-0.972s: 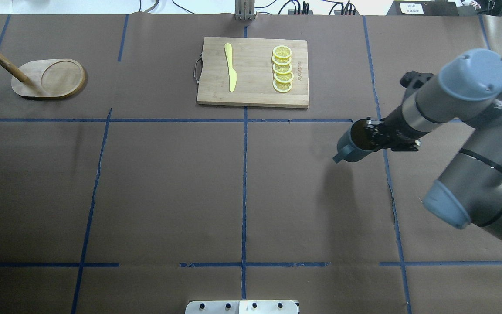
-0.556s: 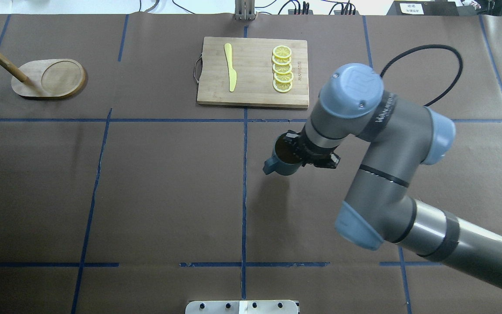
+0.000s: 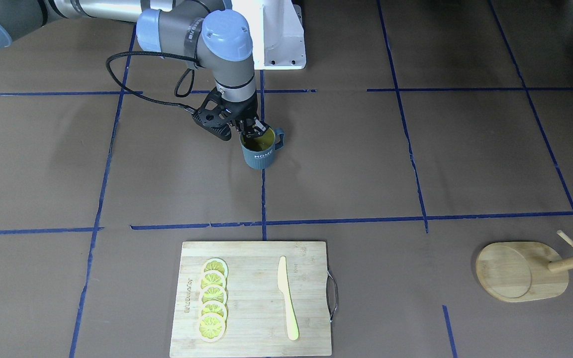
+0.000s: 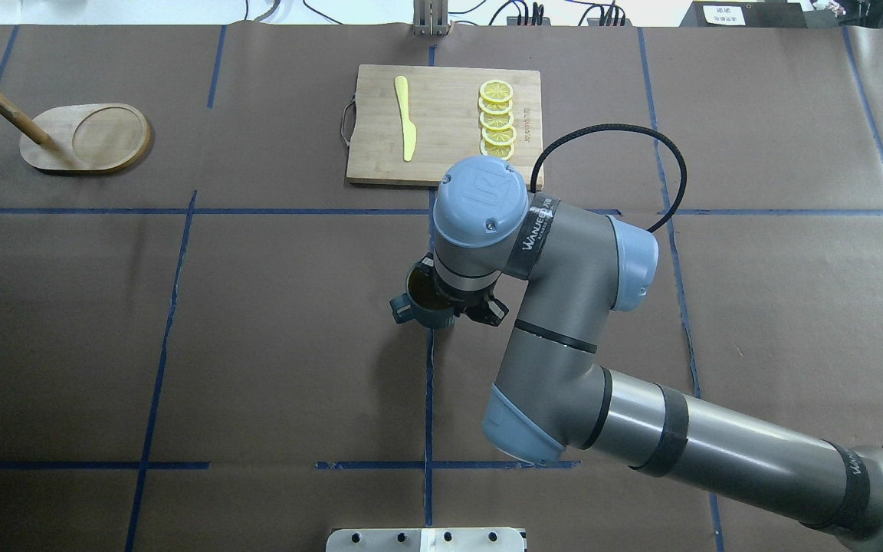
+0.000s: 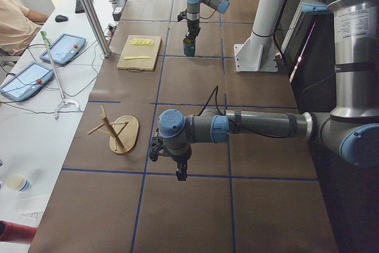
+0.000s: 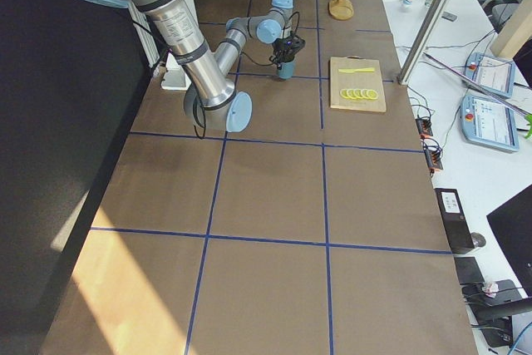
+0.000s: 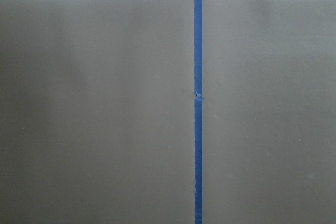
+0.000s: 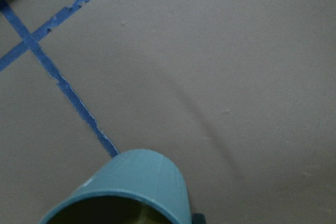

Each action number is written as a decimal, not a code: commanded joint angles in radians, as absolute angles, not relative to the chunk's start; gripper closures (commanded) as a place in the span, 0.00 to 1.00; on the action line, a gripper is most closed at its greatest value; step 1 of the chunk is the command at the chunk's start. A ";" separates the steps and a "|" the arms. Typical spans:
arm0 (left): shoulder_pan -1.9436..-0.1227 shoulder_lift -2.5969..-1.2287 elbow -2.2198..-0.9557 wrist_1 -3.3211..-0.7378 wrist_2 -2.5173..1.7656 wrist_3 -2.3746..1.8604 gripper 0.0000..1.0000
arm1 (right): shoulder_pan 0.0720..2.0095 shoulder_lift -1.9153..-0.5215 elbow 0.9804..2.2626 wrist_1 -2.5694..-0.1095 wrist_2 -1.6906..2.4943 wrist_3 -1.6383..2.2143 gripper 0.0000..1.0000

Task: Hang cup on storage rack
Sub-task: 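Carry the teal mug toward the table center and set it upright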

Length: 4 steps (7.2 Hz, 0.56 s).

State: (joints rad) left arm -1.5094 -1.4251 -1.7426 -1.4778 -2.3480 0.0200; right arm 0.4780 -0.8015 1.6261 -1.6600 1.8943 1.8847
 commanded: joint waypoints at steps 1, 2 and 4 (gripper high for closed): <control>-1.509 -1.425 -1.741 -1.479 -2.349 0.020 0.00 | 0.459 -0.784 1.594 -1.657 1.876 1.891 0.87; -1.509 -1.425 -1.743 -1.477 -2.349 0.020 0.00 | 0.456 -0.787 1.582 -1.622 1.875 1.890 0.03; -1.509 -1.425 -1.741 -1.479 -2.349 0.021 0.00 | 0.456 -0.784 1.592 -1.608 1.876 1.881 0.00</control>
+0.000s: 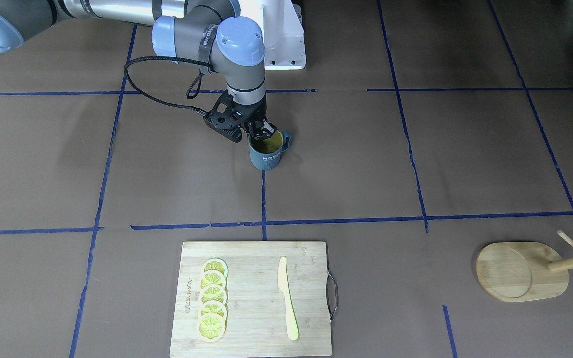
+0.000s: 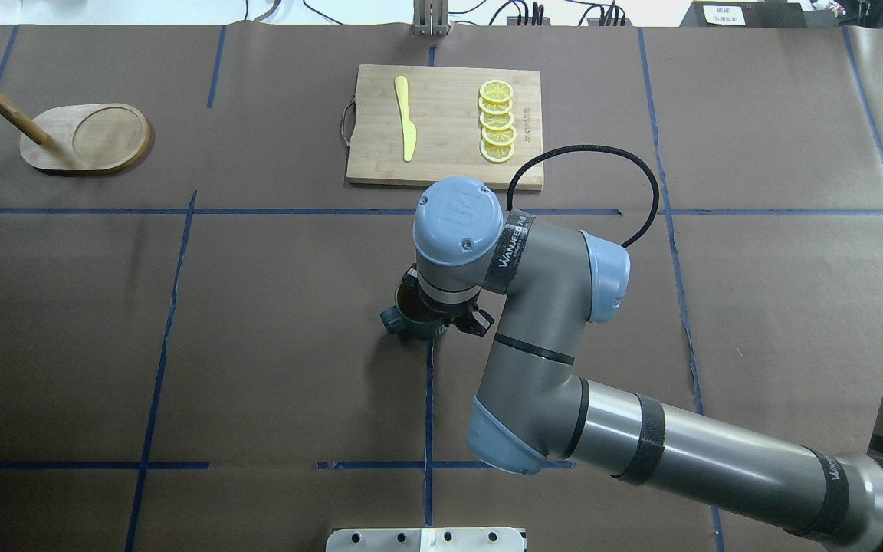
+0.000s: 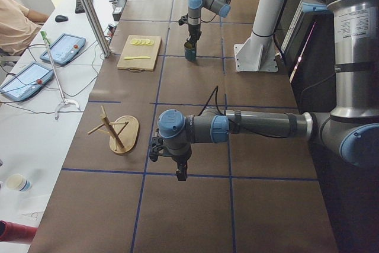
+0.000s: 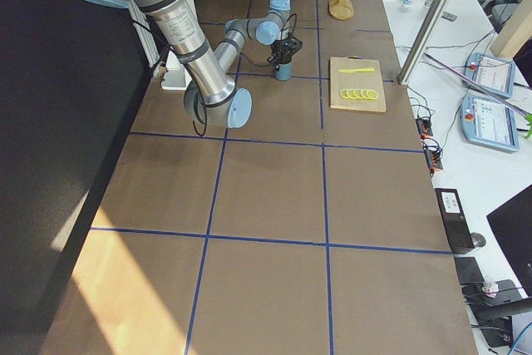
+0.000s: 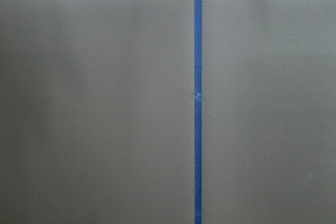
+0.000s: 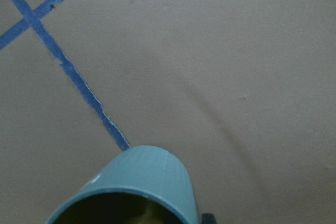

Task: Hang cup on storage rack
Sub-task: 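Open the right gripper and withdraw the right arm away from the mug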

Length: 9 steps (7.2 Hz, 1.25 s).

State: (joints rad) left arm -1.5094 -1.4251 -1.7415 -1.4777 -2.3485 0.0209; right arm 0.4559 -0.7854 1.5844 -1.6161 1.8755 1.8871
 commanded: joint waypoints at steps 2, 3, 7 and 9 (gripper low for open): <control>-1.509 -1.428 -1.743 -1.480 -2.347 0.020 0.00 | 0.504 -0.785 1.661 -1.641 1.891 1.861 0.00; -1.509 -1.428 -1.753 -1.480 -2.345 0.020 0.00 | 0.540 -0.785 1.710 -1.713 1.902 1.792 0.00; -1.497 -1.433 -1.779 -1.544 -2.318 0.046 0.00 | 0.828 -0.950 1.802 -1.798 2.097 1.307 0.00; -1.496 -1.479 -1.781 -1.595 -2.324 0.049 0.00 | 0.987 -1.116 1.801 -1.790 2.167 0.909 0.00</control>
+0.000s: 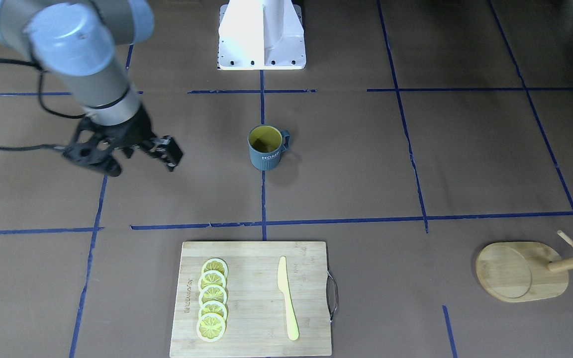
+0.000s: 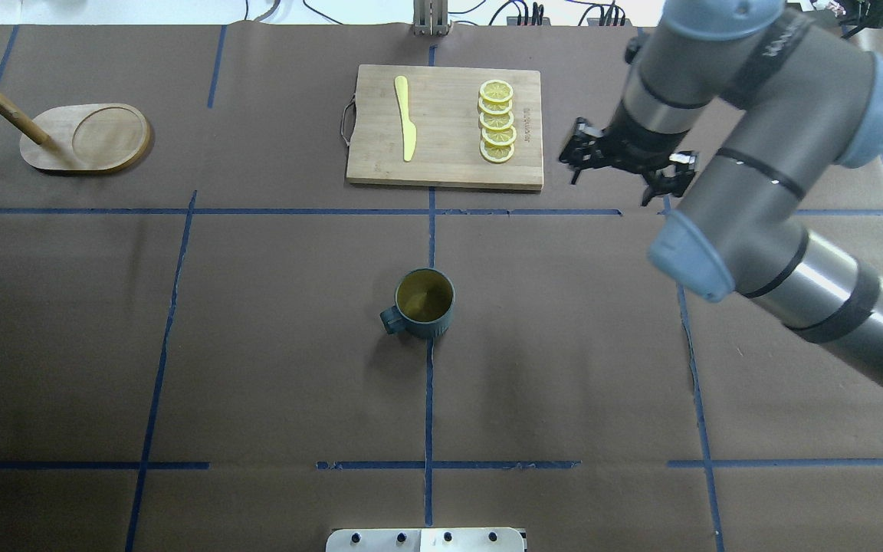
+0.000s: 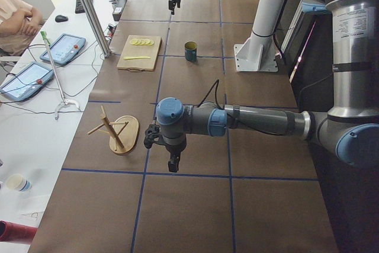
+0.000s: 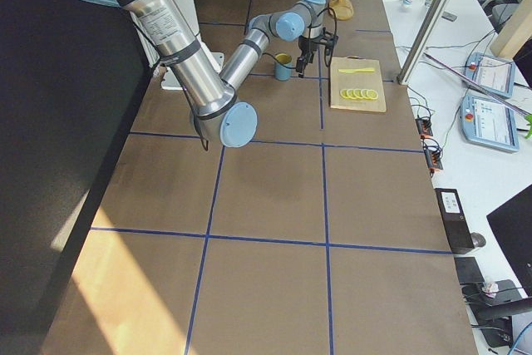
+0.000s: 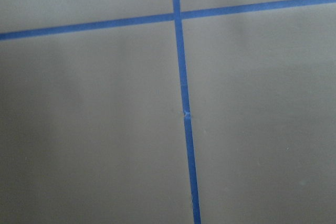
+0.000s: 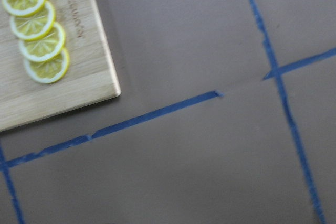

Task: Hang cup on storage rack
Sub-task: 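Open the right gripper and withdraw the right arm away from the mug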

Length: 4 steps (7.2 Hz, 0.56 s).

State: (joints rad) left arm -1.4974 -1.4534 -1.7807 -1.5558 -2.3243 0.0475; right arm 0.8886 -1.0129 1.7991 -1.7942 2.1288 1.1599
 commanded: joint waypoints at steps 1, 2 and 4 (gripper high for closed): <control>-1.494 -1.498 -1.760 -1.673 -2.322 0.045 0.00 | 1.064 -1.206 1.801 -1.790 2.201 0.708 0.00; -1.490 -1.528 -1.755 -1.684 -2.339 0.049 0.00 | 1.139 -1.291 1.801 -1.787 2.229 0.554 0.00; -1.488 -1.531 -1.755 -1.695 -2.399 0.055 0.00 | 1.314 -1.470 1.801 -1.776 2.275 0.186 0.00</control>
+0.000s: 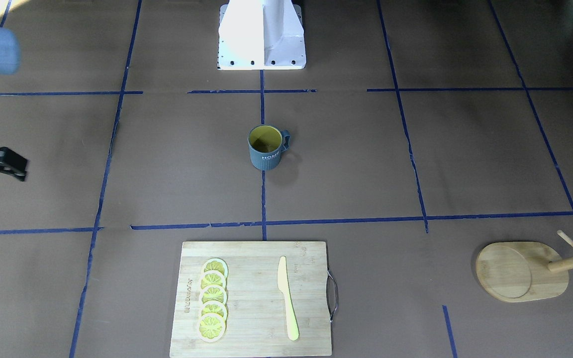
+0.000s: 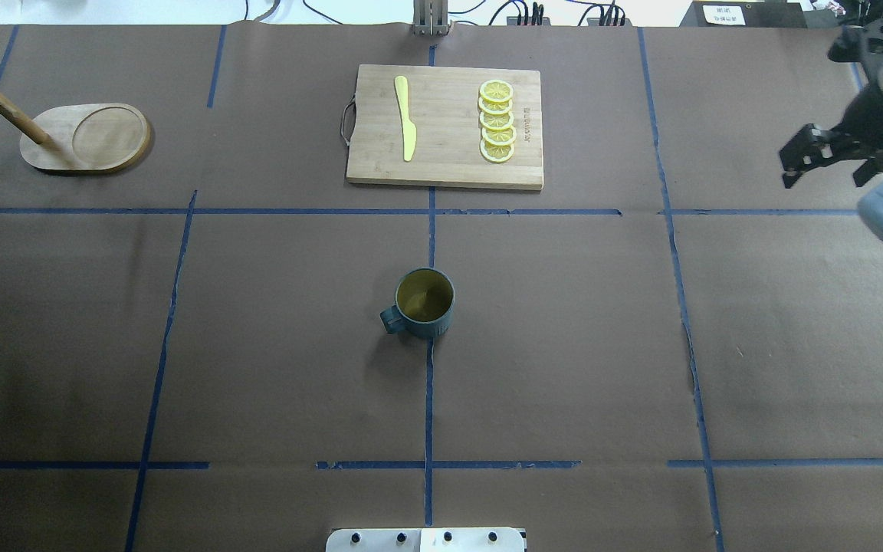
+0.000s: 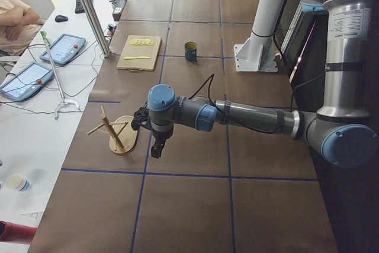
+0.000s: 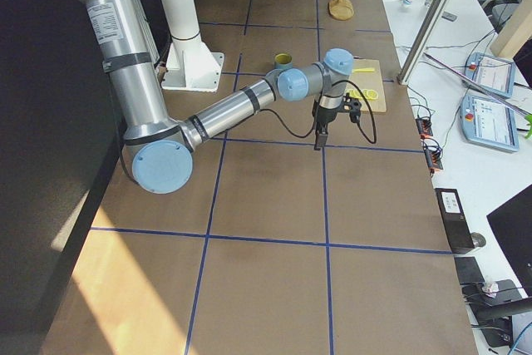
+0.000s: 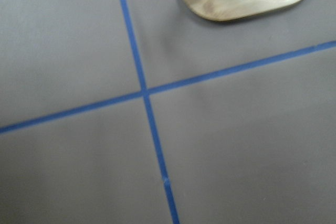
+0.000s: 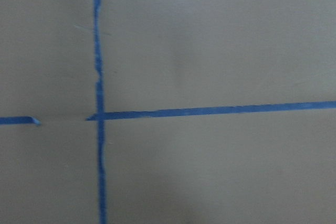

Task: Hang cup on storage rack
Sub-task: 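Open the right gripper and withdraw the right arm away from the mug, then reach the left gripper toward the upright teal mug's handle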

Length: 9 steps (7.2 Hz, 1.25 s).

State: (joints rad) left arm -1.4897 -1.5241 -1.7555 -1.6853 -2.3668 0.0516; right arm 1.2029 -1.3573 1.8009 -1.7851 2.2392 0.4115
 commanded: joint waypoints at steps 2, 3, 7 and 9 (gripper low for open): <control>-1.389 -1.526 -1.749 -1.971 -2.395 0.045 0.00 | 1.483 -1.630 1.801 -1.772 2.303 -0.085 0.00; -1.300 -1.541 -1.759 -2.035 -2.395 0.046 0.00 | 1.535 -1.687 1.804 -1.772 2.299 -0.121 0.00; -0.921 -1.747 -1.747 -2.352 -2.303 -0.199 0.00 | 1.552 -1.701 1.822 -1.772 2.298 -0.103 0.00; -0.699 -1.819 -1.741 -2.488 -2.038 -0.295 0.00 | 1.552 -1.703 1.819 -1.772 2.298 -0.103 0.00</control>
